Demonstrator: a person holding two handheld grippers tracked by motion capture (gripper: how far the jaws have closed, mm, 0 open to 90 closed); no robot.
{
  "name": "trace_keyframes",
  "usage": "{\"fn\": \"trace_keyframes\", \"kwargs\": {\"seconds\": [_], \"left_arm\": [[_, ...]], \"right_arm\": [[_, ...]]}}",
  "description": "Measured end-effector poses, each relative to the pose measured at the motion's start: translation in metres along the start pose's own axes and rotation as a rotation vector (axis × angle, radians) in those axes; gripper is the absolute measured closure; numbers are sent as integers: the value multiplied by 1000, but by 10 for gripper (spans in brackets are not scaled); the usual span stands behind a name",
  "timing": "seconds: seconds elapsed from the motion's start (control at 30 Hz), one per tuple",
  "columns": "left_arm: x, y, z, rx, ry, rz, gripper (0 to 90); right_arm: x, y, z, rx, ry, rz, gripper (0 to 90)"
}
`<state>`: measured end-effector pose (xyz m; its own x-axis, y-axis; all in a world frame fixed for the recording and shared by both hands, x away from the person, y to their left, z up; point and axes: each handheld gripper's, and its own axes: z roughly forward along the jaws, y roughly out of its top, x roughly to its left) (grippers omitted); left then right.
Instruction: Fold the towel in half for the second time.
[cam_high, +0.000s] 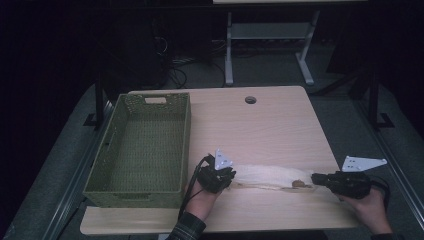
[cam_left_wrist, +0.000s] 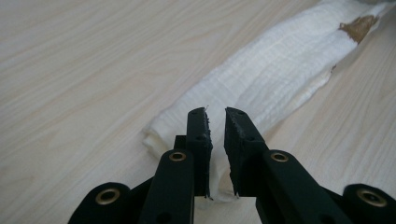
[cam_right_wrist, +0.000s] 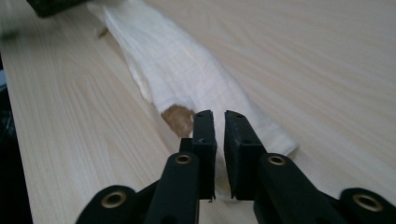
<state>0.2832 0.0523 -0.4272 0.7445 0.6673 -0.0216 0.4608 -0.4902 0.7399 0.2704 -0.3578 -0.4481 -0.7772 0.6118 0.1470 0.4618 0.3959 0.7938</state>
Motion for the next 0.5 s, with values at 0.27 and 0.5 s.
{"fn": "trace_keyframes", "kwargs": {"seconds": [0.27, 0.5], "left_arm": [[4, -9, 17, 113, -29, 10, 798], [5, -12, 25, 160, -25, 50, 808]], "right_arm": [[4, -10, 17, 156, 32, -5, 889], [3, -11, 18, 166, 32, -1, 897]]}}
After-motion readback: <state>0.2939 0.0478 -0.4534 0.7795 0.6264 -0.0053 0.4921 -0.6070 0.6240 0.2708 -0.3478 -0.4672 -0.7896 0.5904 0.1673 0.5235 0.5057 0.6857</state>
